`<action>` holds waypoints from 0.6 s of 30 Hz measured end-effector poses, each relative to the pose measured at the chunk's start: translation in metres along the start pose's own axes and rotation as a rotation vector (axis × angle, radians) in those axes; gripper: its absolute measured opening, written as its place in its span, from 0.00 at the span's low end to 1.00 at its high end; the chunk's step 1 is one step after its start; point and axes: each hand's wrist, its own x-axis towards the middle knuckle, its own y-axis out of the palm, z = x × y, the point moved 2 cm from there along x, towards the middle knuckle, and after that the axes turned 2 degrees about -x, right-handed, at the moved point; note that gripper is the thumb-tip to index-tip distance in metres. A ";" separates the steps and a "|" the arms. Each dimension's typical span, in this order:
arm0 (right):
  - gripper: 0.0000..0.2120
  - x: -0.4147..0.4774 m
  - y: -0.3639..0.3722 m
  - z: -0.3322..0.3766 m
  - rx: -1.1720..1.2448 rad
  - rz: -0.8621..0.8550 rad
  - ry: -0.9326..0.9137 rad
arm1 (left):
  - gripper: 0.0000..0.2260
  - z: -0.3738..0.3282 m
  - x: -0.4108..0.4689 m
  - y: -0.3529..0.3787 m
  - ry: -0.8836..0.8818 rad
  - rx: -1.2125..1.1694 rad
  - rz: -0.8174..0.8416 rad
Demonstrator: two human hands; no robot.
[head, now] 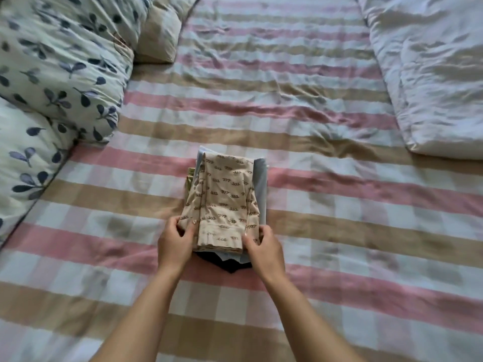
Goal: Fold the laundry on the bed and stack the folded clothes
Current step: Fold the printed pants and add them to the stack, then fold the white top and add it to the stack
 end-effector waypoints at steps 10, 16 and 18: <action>0.05 -0.107 -0.138 -0.081 0.184 -0.125 0.133 | 0.06 -0.060 -0.168 0.054 -0.087 -0.094 0.414; 0.04 -0.146 -0.284 -0.129 0.082 -0.327 0.165 | 0.06 -0.182 -0.262 0.162 0.300 0.025 0.668; 0.04 -0.154 -0.331 -0.146 -0.054 -0.369 0.155 | 0.03 -0.207 -0.292 0.197 0.432 0.106 0.700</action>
